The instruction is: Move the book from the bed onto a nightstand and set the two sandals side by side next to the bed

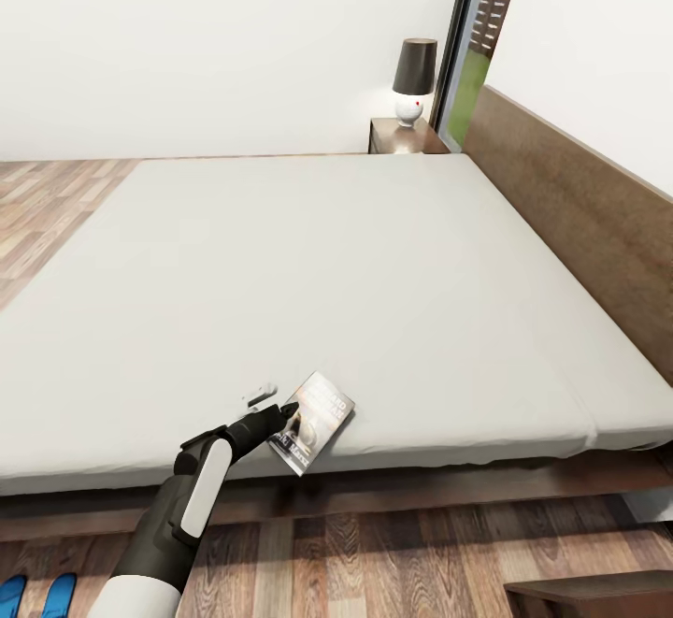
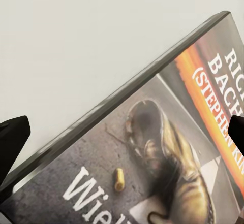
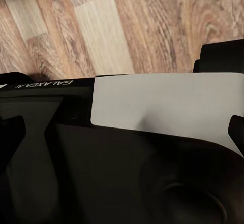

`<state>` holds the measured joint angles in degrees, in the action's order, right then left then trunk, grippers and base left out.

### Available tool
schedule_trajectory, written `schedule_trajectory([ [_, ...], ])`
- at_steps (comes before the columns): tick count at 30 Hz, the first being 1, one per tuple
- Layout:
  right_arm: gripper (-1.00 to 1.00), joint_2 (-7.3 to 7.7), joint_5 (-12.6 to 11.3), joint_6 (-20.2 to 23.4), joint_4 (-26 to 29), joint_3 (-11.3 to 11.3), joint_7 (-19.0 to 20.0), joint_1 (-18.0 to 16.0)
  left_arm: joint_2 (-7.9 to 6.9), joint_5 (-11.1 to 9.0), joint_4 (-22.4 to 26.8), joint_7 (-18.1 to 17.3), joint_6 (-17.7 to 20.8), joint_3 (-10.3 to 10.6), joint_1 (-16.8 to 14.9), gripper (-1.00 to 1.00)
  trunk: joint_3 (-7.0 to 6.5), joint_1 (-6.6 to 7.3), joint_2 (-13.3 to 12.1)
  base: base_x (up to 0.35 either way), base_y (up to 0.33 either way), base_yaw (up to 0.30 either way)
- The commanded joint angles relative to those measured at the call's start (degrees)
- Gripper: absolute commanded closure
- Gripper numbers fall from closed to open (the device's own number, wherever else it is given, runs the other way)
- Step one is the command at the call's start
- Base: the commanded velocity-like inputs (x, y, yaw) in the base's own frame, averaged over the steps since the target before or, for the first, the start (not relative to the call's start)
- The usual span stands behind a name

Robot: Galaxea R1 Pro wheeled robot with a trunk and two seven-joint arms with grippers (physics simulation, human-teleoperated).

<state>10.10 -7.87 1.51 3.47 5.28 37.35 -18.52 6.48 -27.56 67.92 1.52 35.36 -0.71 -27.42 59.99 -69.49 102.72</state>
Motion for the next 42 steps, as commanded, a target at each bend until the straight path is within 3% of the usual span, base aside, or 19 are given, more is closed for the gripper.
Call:
schedule_trajectory([
  [1,-1.0,0.01,-0.03,0.16,-0.04,0.43,0.26,-0.01,0.02,-0.22,0.02,0.32,0.42,-0.08,-0.01,-1.0,0.04,0.0,0.02,0.0,0.0,0.0],
  [42,-1.0,0.01,-0.04,0.16,-0.04,0.43,0.26,-0.02,0.02,-0.22,0.02,0.32,0.42,-0.08,-0.01,-1.0,0.04,0.0,0.02,-0.016,0.0,0.0],
])
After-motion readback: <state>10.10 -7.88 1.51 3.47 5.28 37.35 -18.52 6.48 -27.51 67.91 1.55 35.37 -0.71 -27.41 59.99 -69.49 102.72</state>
